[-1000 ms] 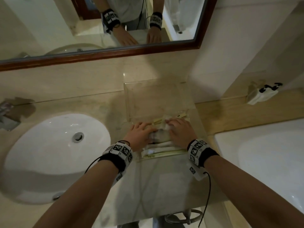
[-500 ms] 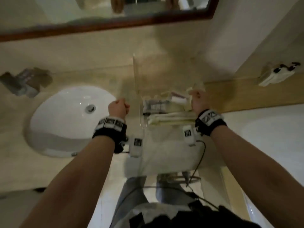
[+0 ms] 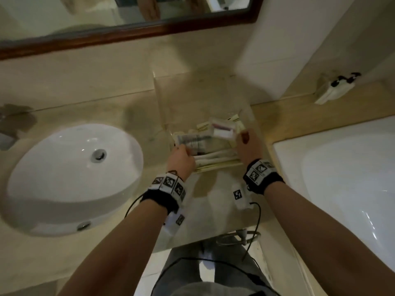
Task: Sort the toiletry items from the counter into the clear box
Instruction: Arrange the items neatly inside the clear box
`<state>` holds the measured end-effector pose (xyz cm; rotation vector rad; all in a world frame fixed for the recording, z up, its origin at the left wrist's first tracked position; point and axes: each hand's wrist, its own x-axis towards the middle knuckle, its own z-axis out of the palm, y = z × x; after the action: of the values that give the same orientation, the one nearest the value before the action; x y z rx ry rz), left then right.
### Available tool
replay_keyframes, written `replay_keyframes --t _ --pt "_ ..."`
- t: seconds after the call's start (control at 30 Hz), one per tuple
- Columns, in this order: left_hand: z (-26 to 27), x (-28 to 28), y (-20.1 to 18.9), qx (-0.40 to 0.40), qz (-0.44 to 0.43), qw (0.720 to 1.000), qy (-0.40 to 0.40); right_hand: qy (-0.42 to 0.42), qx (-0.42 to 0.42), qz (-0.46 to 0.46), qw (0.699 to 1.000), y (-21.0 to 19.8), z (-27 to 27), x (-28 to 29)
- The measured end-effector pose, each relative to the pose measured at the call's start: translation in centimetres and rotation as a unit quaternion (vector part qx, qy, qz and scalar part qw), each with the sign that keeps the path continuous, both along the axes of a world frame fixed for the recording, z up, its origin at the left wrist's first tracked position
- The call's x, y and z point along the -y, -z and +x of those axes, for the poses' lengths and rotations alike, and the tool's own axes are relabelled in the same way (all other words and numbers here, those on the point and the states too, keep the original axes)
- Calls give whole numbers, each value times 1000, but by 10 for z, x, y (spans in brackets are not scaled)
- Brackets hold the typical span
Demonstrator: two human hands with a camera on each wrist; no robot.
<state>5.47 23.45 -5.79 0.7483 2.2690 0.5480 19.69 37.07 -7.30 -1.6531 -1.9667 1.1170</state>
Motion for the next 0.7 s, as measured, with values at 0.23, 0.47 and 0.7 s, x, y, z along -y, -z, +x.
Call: replay_keyframes --t 0.23,0.47,0.7 --pt "4 -6 7 -65 -37 997 15 34 -12 -3 999 5 24 -14" --pt "19 -14 9 -77 -92 993 -22 -343 123 143 920 14 36 -17" --pt "30 -18 12 -55 -83 993 -61 -403 91 164 896 12 38 -28"
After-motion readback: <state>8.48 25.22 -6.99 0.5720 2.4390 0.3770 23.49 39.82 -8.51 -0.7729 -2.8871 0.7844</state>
